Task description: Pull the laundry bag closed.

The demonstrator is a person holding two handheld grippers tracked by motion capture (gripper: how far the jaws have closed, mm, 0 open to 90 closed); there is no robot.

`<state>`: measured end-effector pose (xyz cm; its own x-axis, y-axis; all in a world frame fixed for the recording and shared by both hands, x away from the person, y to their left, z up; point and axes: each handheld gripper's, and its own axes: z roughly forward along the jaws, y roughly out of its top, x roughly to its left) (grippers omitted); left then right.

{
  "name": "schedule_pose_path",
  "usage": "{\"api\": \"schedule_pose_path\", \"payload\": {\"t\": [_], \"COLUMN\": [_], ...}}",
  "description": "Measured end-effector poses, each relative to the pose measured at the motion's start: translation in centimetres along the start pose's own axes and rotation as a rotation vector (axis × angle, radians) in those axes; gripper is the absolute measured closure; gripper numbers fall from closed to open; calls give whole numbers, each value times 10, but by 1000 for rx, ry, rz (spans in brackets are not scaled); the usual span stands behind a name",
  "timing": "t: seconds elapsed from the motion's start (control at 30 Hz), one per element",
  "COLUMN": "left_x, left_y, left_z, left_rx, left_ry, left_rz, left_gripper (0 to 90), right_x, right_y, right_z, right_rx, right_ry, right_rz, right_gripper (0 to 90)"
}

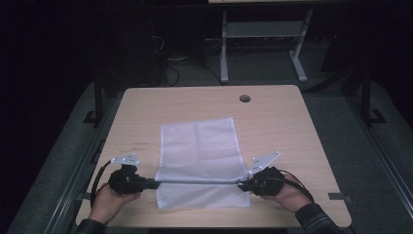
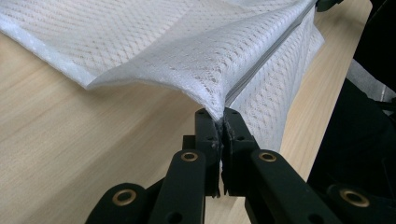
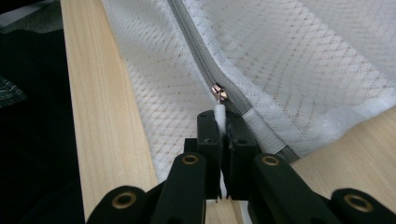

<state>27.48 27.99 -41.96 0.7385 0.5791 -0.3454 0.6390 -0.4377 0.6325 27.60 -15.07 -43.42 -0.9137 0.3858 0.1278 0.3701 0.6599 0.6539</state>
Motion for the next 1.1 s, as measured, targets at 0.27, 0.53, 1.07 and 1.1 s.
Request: {"api": "schedule_pose_path", "payload": {"t": [0.27,0.53,1.07,1.1], "left_x": [3,3,5,5], "left_y": [0,-1,-5,-5], "left_z": [1,6,1,1], "left_rx": [4,23,3,3], "left_ry": [14,33,114,114], "left_rz": [-12,24,66,66], "left_gripper": [866,770,265,241], "right_x": [-3,-5,-14,-14], "right_y": [-3,-5,-12,-12], "right_z": [-3,-2,-12,-12], "right_rx": [12,3,-52,-52], "right_ry": [-17,1,-118,-118], "right_rz": [21,29,87,87], "right_gripper": [861,794,261,261]}}
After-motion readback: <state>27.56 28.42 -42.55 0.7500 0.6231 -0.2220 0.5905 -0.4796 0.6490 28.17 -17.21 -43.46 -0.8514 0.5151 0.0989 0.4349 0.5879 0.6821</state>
